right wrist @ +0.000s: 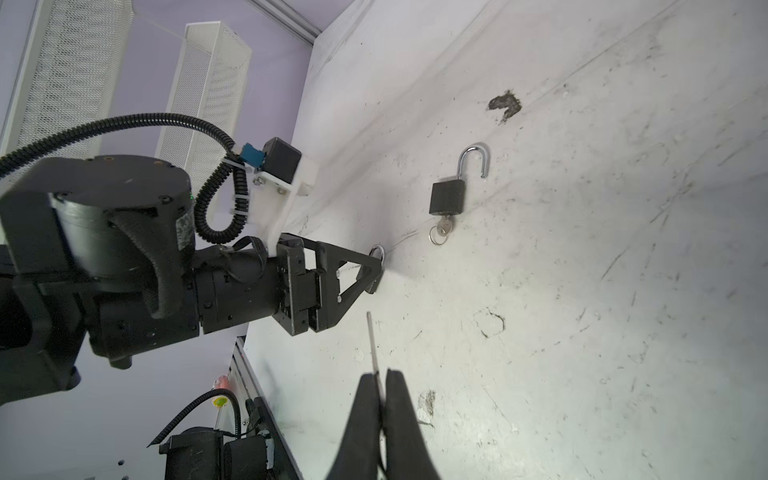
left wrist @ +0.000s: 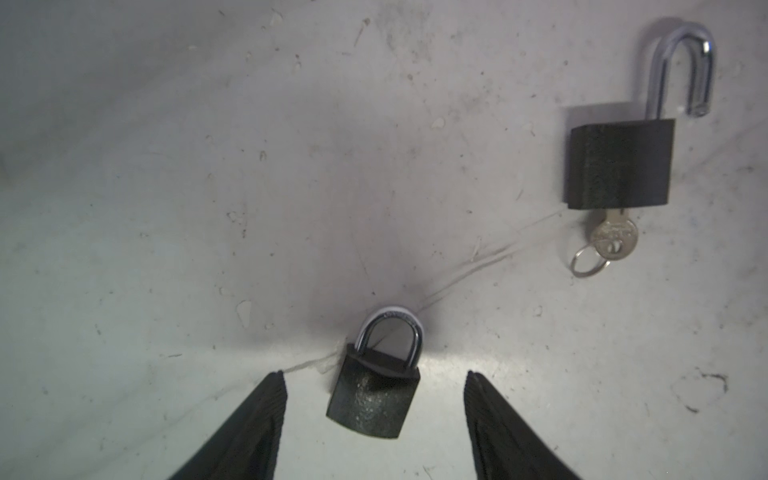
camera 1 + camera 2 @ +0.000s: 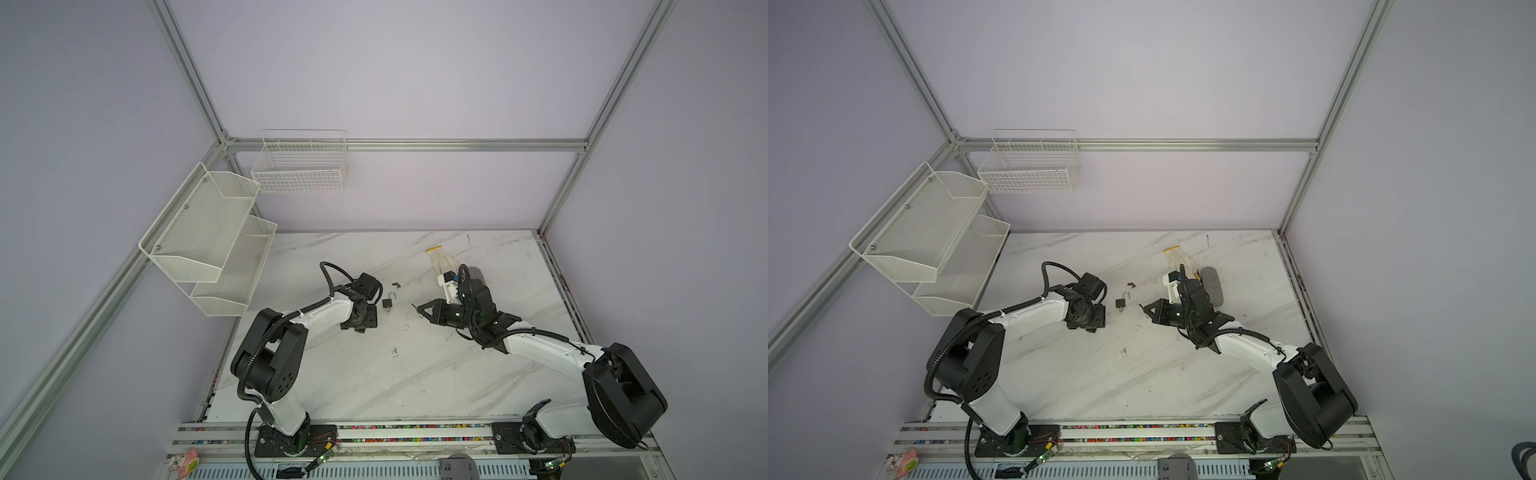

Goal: Unlock with the key
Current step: 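Lower the left gripper and close it on the closed padlock's body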

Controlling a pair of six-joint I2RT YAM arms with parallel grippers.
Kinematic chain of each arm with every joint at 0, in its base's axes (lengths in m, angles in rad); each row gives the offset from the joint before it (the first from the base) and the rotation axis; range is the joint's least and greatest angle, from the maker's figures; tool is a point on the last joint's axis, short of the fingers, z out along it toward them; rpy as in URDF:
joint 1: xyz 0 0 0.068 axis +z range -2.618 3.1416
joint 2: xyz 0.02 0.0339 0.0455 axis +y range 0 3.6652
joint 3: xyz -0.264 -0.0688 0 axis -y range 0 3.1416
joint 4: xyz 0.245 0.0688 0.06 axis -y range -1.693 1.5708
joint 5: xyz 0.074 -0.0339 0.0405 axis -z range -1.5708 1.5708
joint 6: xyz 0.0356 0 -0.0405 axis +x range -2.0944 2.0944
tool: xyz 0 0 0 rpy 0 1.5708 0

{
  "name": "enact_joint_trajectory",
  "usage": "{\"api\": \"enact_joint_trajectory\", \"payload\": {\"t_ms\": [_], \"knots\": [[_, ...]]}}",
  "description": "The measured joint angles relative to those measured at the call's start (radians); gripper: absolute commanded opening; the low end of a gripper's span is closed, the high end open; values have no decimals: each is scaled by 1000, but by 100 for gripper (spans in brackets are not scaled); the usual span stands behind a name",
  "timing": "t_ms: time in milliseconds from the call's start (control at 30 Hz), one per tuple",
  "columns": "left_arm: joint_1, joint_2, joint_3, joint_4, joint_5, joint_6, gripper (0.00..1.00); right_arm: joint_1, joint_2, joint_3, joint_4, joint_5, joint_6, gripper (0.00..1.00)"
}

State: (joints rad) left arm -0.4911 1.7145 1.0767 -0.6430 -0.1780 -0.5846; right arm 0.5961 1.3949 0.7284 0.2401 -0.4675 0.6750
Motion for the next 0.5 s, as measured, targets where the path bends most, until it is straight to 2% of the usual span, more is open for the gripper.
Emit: {"api": "enact_joint_trajectory", "payload": {"t_ms": [500], "knots": [[-28, 55, 11, -16, 42, -85, 54, 0, 0, 0, 0, -4, -9, 0]]}}
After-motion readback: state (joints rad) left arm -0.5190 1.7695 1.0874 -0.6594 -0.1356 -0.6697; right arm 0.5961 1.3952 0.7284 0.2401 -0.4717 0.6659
